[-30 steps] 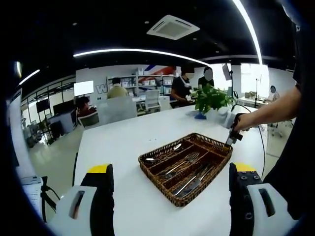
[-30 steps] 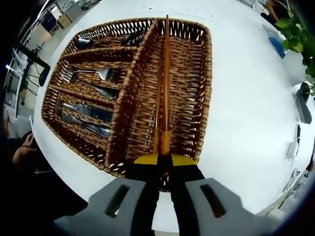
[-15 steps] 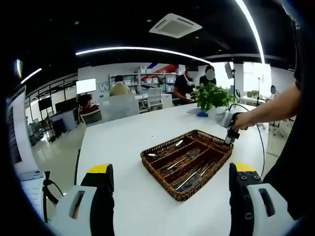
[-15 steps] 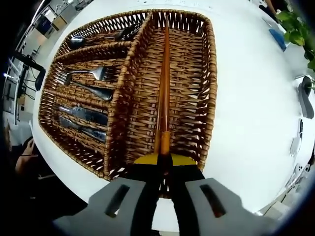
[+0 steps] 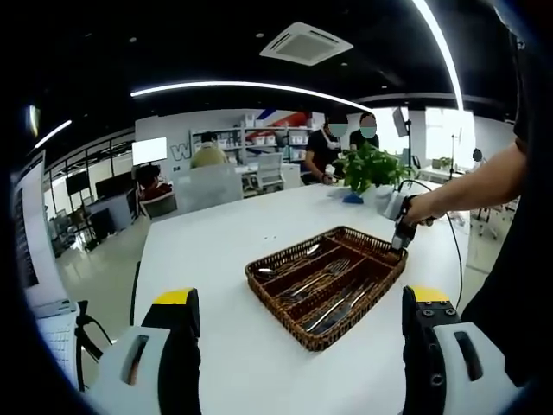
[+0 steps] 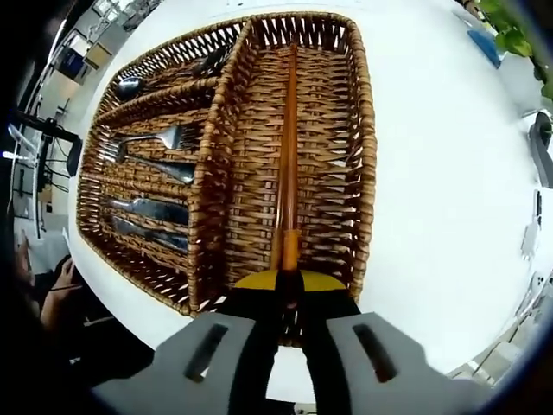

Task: Arrange the knives, forks, and spoons in their matching storage slots by inserting each utensil handle-first until every utensil is classified and aligned in the correct compartment

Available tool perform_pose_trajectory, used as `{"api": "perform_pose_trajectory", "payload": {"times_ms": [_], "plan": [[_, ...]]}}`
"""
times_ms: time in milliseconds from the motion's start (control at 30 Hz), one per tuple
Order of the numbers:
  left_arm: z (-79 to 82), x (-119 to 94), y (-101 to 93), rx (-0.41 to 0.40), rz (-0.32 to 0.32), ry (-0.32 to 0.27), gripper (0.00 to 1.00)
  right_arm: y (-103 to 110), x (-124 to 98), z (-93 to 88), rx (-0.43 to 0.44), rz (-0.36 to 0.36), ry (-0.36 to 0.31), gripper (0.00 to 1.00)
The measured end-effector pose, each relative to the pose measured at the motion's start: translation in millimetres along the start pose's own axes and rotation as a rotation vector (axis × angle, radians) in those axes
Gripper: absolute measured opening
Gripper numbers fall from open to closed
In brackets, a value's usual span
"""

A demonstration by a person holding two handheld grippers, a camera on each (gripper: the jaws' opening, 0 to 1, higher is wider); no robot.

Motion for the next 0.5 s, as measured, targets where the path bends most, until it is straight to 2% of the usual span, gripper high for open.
{"api": "perform_pose_trajectory", "payload": {"times_ms": [233, 500], "plan": [[-0.1, -1.4, 0.2, 0.001, 0.0, 0.001, 0.99, 0.1, 1.7, 0.6, -0.017, 0.017, 0.009, 0.06], [0.2, -2.4, 1.2, -0.001, 0.003, 0.0, 0.99, 4.2, -7.9, 1.5, -0.059, 0.034, -0.032, 0.12]]}}
Point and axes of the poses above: the point that each gripper's makers call its tool centre point, and the gripper's own axes: x roughly forward along the fingers, y roughly to its left, z roughly out of its top, the point moved 9 cm from there along -x, roughly backward along the fingers, and after that the axes turned 2 degrees about y, right-handed, at the moved point
